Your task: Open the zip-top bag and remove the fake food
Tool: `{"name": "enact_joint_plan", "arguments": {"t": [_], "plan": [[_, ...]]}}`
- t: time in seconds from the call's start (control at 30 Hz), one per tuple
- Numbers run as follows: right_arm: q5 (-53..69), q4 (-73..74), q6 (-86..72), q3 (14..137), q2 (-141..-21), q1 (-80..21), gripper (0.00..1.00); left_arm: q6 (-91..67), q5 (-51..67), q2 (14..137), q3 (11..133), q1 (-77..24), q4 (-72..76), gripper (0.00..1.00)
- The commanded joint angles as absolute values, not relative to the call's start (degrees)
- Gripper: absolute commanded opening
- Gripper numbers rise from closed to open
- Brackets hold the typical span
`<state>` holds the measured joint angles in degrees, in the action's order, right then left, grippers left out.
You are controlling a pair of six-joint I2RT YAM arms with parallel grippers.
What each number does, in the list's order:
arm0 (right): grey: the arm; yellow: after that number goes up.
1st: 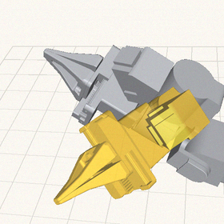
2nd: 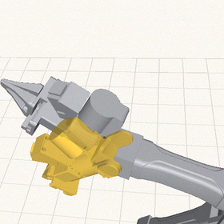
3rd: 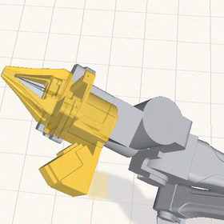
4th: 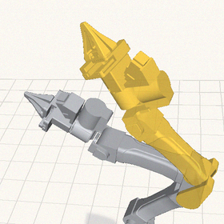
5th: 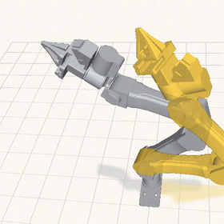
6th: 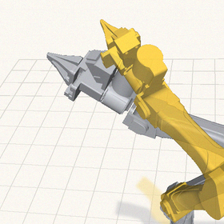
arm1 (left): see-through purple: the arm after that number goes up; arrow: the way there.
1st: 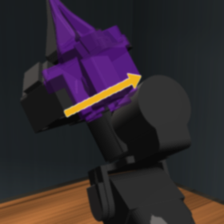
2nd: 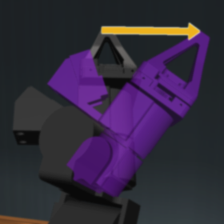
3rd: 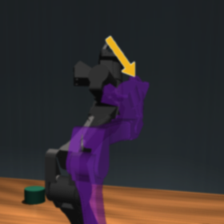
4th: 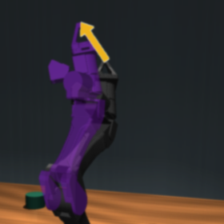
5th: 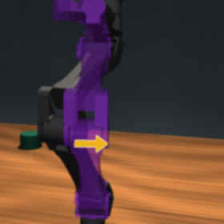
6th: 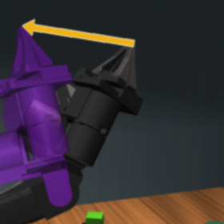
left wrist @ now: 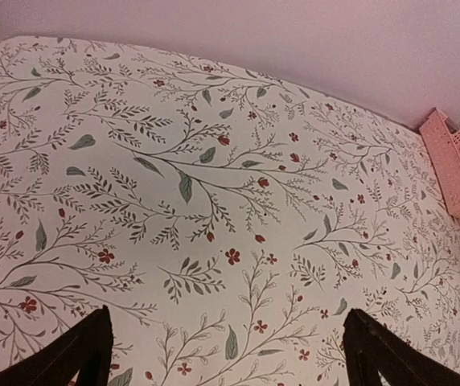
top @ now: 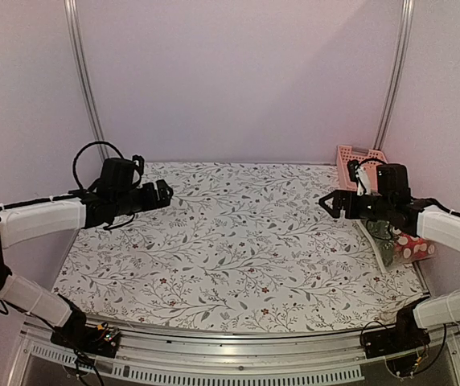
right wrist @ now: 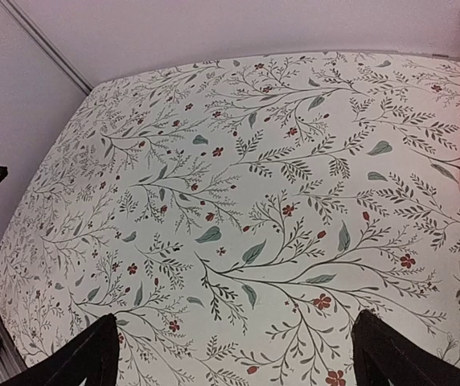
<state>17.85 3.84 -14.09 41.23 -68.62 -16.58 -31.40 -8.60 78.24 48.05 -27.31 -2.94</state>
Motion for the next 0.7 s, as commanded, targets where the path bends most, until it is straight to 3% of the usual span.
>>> {"name": "enact_joint_plan", "arguments": {"t": [0.0, 0.2, 0.67], "plan": [[15.65, 9.18, -13.52, 44.07, -67.02, -17.27, 0.99, -31.80, -7.28, 79.13, 48.36, -29.45, 0.88, 1.00], [13.81, 17.35, -15.44, 44.42, -62.84, -17.66, 0.99, -32.72, -5.86, 79.27, 47.72, -30.53, 3.73, 1.00], [-13.31, 32.06, -9.47, 53.71, -70.47, -19.25, 0.99, -33.36, -4.49, 83.30, 49.10, -31.29, 5.72, 1.00]]}}
